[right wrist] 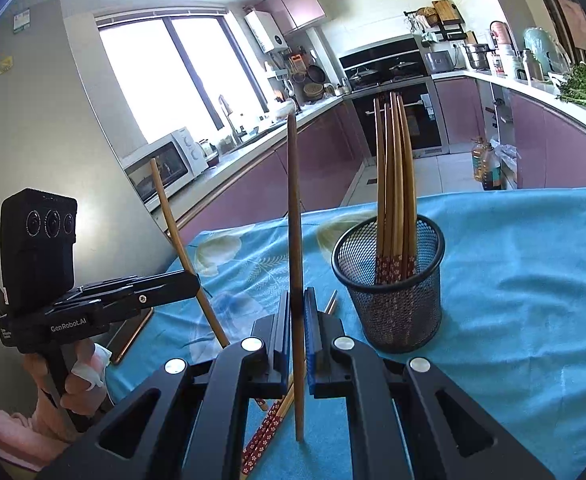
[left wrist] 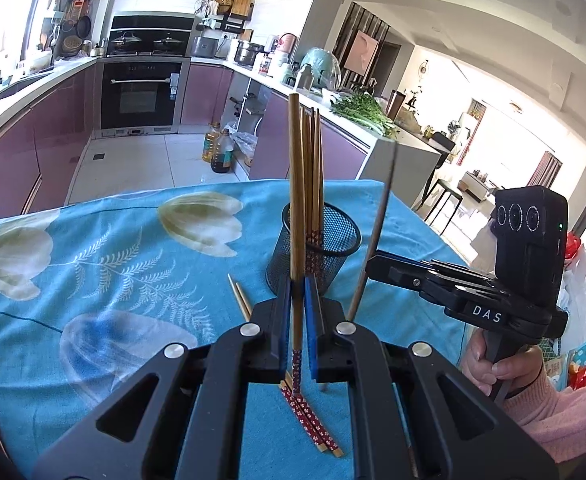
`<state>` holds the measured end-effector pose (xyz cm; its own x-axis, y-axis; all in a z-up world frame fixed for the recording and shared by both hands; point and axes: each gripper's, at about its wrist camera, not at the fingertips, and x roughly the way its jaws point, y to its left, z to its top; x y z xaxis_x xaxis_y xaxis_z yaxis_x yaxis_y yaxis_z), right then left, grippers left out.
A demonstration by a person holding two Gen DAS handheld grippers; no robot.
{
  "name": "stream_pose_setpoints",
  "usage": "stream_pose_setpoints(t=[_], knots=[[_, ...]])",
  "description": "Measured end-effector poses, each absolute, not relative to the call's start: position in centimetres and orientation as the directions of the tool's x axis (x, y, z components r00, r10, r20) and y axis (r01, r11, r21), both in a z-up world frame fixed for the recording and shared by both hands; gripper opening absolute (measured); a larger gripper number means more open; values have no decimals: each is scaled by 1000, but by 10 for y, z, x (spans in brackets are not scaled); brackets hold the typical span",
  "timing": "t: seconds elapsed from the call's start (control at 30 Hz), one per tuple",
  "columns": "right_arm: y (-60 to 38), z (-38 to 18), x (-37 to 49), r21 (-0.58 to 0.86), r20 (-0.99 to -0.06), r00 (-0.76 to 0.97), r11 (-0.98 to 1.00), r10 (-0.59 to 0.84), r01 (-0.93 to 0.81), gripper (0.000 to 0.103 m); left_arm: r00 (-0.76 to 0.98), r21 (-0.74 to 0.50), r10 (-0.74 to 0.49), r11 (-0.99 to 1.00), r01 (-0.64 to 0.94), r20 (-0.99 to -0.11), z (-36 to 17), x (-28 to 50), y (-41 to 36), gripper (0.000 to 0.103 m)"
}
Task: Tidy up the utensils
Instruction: 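Lift both held chopsticks upright and carry them over the mesh cup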
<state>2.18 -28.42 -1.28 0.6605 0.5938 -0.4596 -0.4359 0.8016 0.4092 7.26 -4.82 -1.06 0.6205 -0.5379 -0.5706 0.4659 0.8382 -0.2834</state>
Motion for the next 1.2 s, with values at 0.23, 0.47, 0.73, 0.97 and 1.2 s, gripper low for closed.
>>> stream_pose_setpoints(t=[0.23,0.47,0.73,0.97,1.2], knots=[[-290,-1,23,395,-432,685,806,587,-441,5,629,-280,-552,829,484,-547,-1,77,-56,8],[-292,8,27,382,-414,700,809,583,-448,5,634,-271,-558,824,497,-535,7,83,-63,8],[-296,12,28,373,-402,710,811,579,-451,5,636,-263,-563,820,508,-528,11,86,-68,8],[-299,18,30,359,-388,721,815,574,-455,5,645,-256,-562,821,510,-517,17,91,-69,8],[-298,30,35,345,-370,730,815,575,-466,5,658,-249,-566,819,517,-497,28,99,-71,8]])
